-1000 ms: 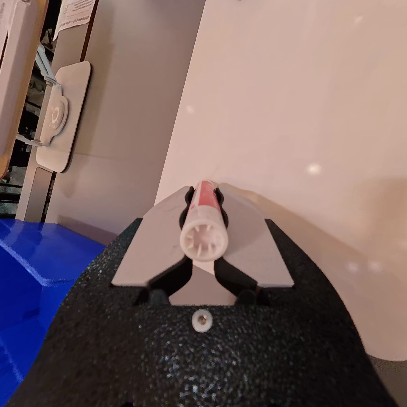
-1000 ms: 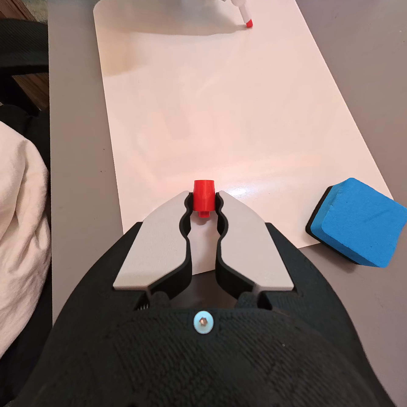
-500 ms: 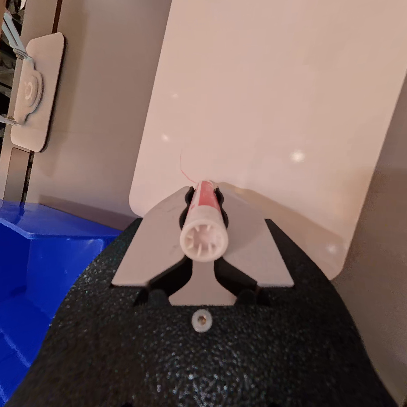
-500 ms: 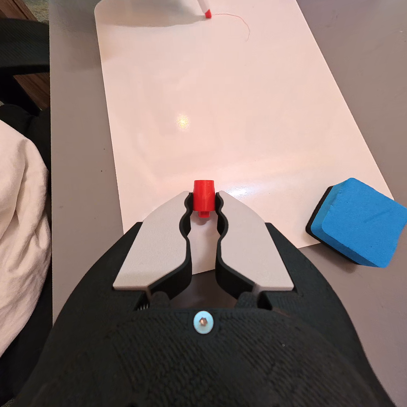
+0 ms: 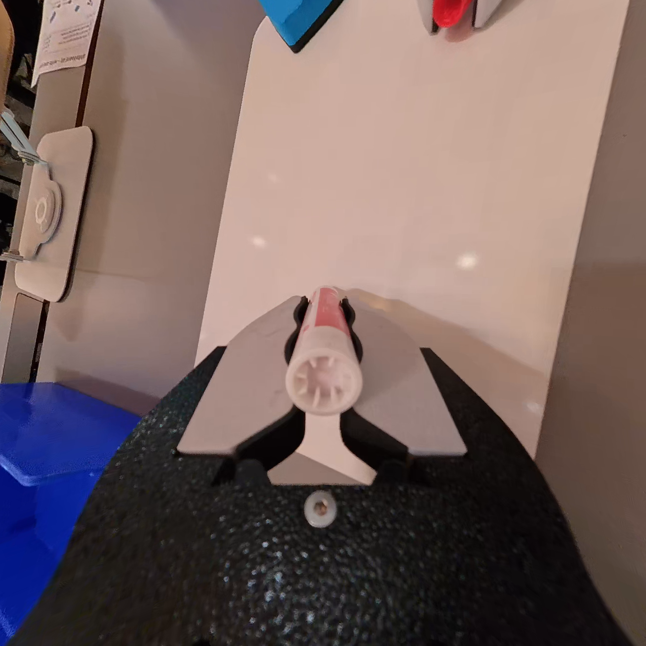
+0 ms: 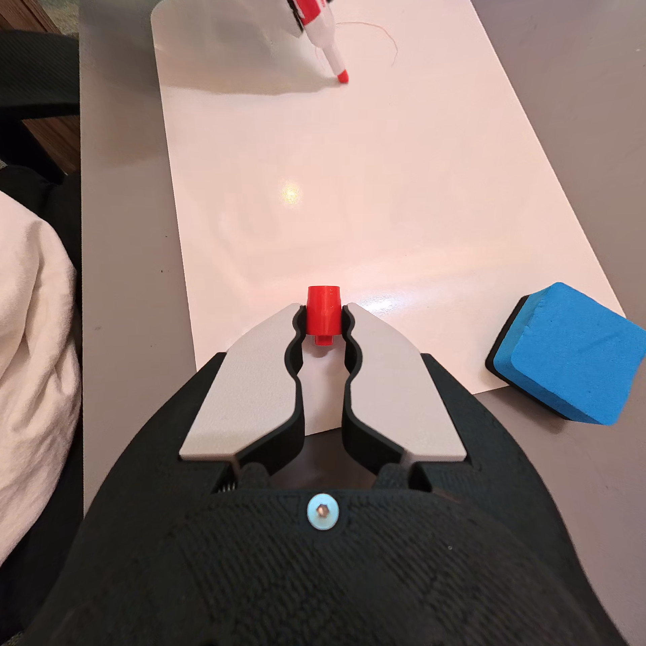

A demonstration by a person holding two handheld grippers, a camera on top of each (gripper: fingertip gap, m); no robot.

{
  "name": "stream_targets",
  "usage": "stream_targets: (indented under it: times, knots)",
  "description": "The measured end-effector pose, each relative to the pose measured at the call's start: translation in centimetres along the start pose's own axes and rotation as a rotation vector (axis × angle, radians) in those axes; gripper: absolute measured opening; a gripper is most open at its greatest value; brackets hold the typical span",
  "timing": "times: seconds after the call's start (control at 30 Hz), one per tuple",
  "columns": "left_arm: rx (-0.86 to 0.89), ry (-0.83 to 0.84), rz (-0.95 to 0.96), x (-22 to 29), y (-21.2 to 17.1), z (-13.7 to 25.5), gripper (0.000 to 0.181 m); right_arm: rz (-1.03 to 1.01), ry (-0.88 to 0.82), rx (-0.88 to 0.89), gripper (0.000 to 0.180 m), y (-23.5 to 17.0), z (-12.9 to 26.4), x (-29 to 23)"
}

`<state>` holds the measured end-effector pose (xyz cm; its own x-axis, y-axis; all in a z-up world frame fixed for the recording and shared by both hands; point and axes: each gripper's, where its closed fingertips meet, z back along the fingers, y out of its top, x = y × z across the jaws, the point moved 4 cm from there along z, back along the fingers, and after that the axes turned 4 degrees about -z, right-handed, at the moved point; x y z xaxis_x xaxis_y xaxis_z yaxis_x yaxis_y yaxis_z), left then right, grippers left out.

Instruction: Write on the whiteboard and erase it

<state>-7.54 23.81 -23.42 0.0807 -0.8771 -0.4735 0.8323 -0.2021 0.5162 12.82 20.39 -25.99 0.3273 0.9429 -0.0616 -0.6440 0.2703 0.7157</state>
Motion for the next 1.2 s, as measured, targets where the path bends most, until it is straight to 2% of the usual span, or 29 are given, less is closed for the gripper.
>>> stream_targets:
  times: [0.03,0.27,0.57,0.73,0.9,1.2]
  knots:
    - [0.004,0.004,0.003,-0.3,0.1,-0.3,0.019,-0.001,0.000,0.001,0.020,0.0,0.0,0.0]
    - [0.000,0.028,0.033,-2.4,-0.6,-1.4,0.019,-0.005,0.003,0.004,0.020,-0.1,0.1,0.0]
    - [-0.021,0.064,0.088,-3.7,-2.4,-0.9,0.019,-0.005,0.004,0.002,0.020,-0.1,0.0,0.0]
    - [0.107,0.081,0.113,-3.5,0.0,-0.3,0.019,-0.004,0.005,0.002,0.020,-0.1,0.0,0.0]
    - [0.062,0.047,0.066,-3.5,1.2,-1.5,0.019,-0.004,0.004,0.003,0.020,-0.1,0.0,0.0]
    - [-0.018,0.048,0.017,-3.2,0.8,-2.7,0.019,-0.022,0.015,0.015,0.020,-0.2,0.2,0.1]
